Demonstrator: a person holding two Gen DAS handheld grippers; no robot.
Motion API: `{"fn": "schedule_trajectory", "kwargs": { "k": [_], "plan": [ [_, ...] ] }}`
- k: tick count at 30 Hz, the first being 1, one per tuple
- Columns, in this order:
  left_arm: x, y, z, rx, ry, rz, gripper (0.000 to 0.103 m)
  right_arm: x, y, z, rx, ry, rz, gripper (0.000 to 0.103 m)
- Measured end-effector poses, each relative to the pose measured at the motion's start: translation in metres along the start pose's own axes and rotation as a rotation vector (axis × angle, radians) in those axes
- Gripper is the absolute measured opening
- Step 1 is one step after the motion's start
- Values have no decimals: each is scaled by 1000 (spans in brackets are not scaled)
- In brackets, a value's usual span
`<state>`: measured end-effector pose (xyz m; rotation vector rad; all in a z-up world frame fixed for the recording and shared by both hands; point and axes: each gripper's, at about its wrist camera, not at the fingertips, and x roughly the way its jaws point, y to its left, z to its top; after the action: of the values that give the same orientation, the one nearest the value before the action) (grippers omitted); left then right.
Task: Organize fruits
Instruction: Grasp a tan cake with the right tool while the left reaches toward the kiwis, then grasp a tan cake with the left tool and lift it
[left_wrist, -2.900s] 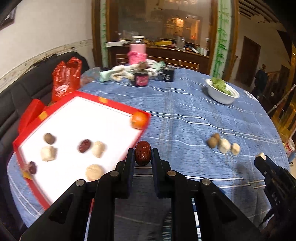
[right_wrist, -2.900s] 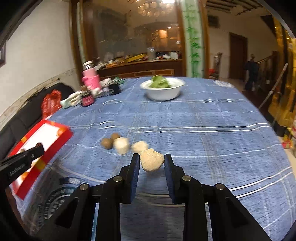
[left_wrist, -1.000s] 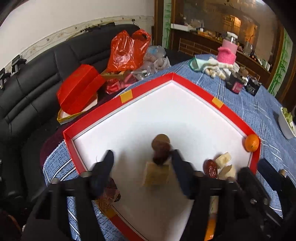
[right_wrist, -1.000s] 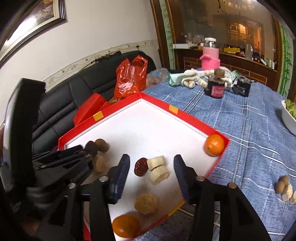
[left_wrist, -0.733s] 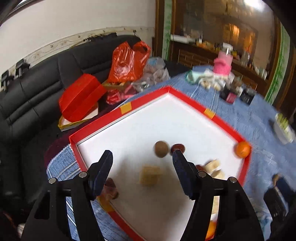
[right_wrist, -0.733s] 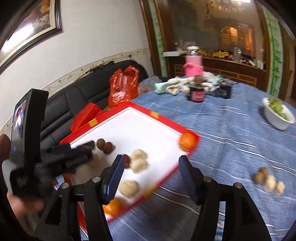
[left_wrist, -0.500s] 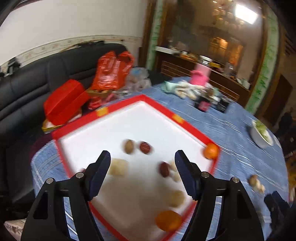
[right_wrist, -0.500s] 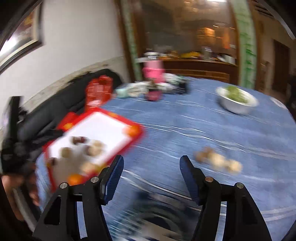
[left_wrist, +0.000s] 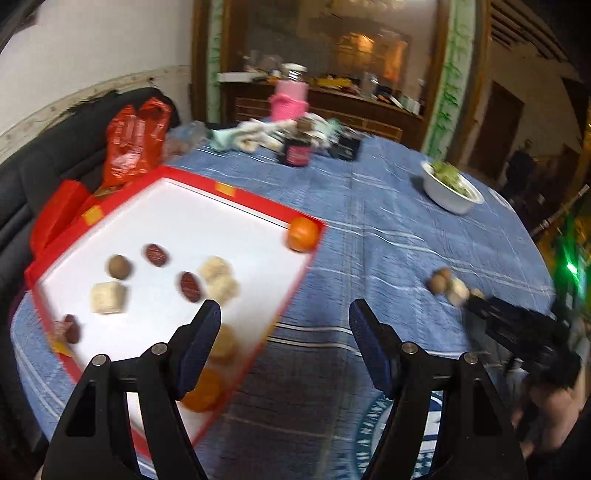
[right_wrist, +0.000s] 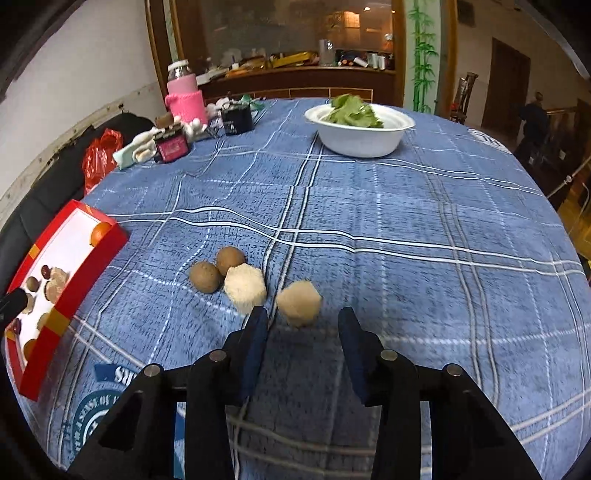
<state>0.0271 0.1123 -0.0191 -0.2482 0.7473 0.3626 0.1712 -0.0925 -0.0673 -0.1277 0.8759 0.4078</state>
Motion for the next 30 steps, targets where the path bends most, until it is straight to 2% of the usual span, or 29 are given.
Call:
{"fn": "schedule_trajectory", "kwargs": {
  "k": [1,2,8,12,15,17,19,21,23,24,25,30],
  "plan": [
    [2,-6,-1,18,11,-20,72,6,0,3,-3,13,9,39],
    [2,-16,-3,38,19,-42,72,9,0,3,-5,21,10,28],
    [10,-90,-9,178,53,-217,72,-12,-23,0,56,-40,41,28],
    [24,-135,-10,245,81,-268,69,-33,-58,-2,162,-128,46,28],
    [39,-157,-6,263,108,-257,66,-44,-82,-1,245,-189,60,28],
    [50,-168,-2,270,122,-239,61,-48,-90,-1,272,-206,64,28],
    [62,-175,-1,270,144,-229,57,-48,-95,0,289,-208,78,28],
    [75,-181,1,277,159,-185,51,-48,-95,0,296,-206,97,28],
    [89,-180,1,271,183,-157,41,-50,-93,1,291,-213,110,28],
    [91,-181,1,269,165,-140,37,-51,-93,2,290,-218,116,28],
    [91,-184,0,287,154,-114,25,-52,-93,1,290,-220,119,28],
    [79,-179,-6,287,158,-134,25,-52,-89,0,279,-220,119,28]
  ]
}}
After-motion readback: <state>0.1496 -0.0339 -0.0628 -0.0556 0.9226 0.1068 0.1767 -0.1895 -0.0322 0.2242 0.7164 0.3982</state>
